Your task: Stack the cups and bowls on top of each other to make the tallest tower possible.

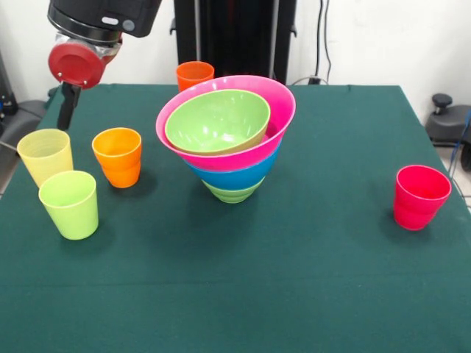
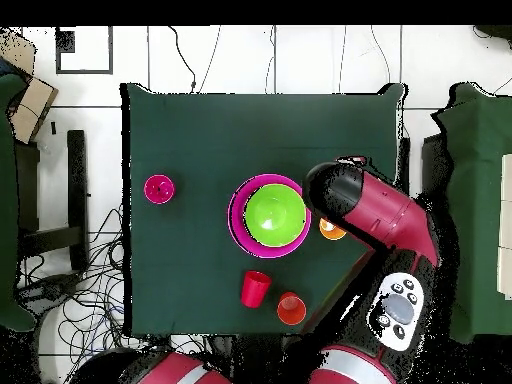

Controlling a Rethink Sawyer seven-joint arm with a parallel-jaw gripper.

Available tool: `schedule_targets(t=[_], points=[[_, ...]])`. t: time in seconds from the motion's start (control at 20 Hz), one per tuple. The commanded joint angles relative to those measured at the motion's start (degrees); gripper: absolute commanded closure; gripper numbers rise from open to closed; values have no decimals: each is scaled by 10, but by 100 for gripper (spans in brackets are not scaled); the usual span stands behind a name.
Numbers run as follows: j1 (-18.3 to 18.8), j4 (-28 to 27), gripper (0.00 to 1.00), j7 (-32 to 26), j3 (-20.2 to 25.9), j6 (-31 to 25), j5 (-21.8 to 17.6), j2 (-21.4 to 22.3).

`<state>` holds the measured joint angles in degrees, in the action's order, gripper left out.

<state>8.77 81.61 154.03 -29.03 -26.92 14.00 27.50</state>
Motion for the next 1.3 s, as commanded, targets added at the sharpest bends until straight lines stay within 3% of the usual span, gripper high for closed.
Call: schedule_targets(t=[0.05, 1.3], points=[[12, 51, 0, -40, 86, 20, -50, 4], [35, 84, 0, -32, 110, 48, -76, 16]])
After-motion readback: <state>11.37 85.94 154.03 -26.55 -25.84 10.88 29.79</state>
